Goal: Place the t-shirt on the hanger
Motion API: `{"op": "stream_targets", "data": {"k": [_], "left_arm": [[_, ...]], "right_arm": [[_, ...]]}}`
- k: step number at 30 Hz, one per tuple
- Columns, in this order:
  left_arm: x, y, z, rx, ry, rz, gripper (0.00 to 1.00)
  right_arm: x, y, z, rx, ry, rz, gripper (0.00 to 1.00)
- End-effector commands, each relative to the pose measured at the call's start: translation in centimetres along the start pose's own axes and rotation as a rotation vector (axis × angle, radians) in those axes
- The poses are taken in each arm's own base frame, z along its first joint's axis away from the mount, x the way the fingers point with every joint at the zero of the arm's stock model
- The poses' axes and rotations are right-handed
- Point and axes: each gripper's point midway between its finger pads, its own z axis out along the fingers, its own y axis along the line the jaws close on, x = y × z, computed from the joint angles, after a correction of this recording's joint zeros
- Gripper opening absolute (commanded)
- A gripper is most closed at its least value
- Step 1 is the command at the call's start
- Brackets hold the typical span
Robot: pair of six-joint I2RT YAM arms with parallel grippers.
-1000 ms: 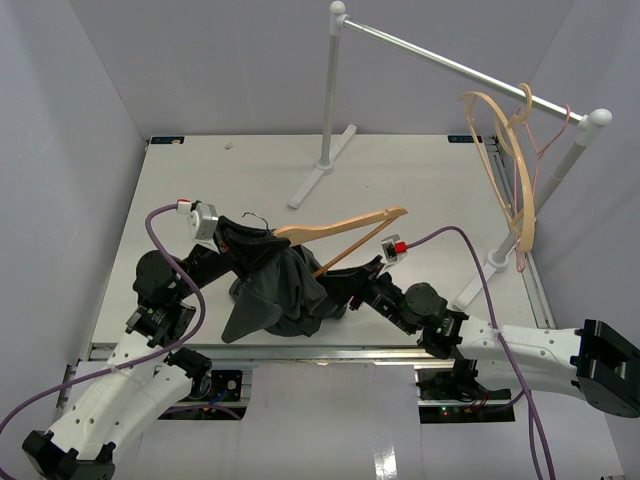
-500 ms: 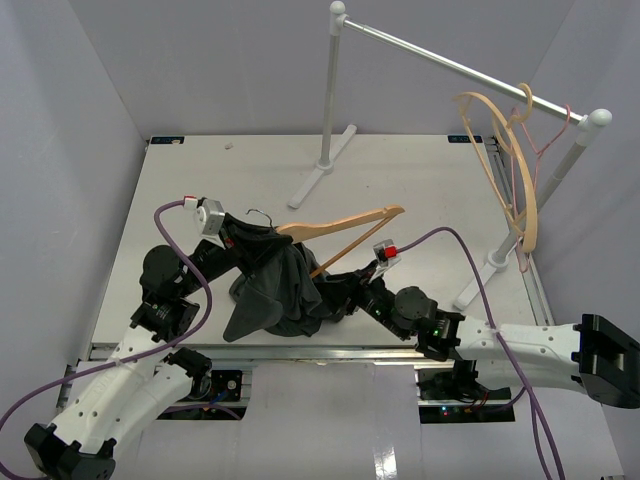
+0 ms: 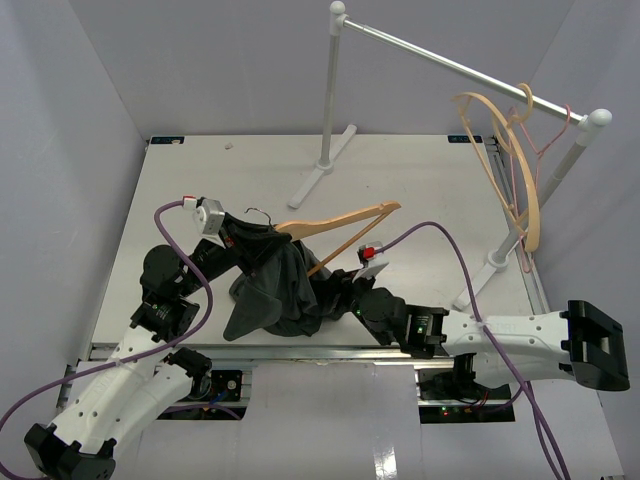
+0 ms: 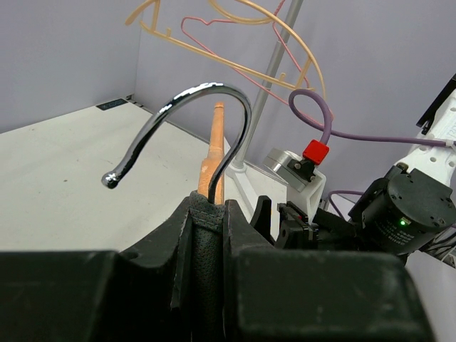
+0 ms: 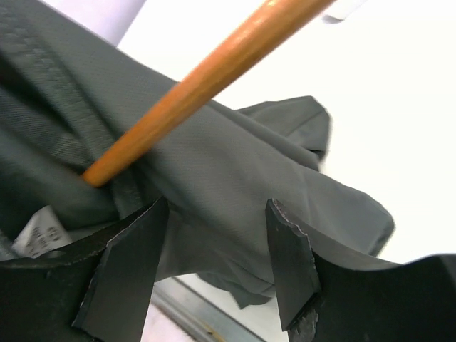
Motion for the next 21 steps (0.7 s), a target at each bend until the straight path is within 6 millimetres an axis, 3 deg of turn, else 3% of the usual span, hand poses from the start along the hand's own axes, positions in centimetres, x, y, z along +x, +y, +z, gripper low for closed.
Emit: {"op": "stream_targets", "data": {"k": [1, 6, 12, 17, 21], "left_arm": [[-1.4, -0.1, 0.0, -0.003, -0.044, 0.031, 0.00], [-1.4, -0.2, 0.0, 0.001, -0.041, 0.030, 0.00], [-1.3, -0.1, 0.1, -0.002, -0.037, 0.035, 0.00], [-1.1, -0.1, 0.0, -0.003, -0.033, 0.037, 0.00], [-1.0, 0.0, 0.1, -0.002, -0.030, 0.036, 0.00]], "right_arm": [[-1.8, -1.6, 0.2, 0.154, -0.058, -0.002, 0.60], [-2.1, -2.5, -0.2, 0.190, -0.074, -0.004, 0.46], [-3.5, -2.7, -1.5, 0.158, -0.094, 0.004, 0.46], [-5.1, -2.8, -3.1, 0.123, -0.113, 0.008, 0.54], [-6.2, -2.1, -3.8, 0.053, -0.140, 0.014, 0.41]]}}
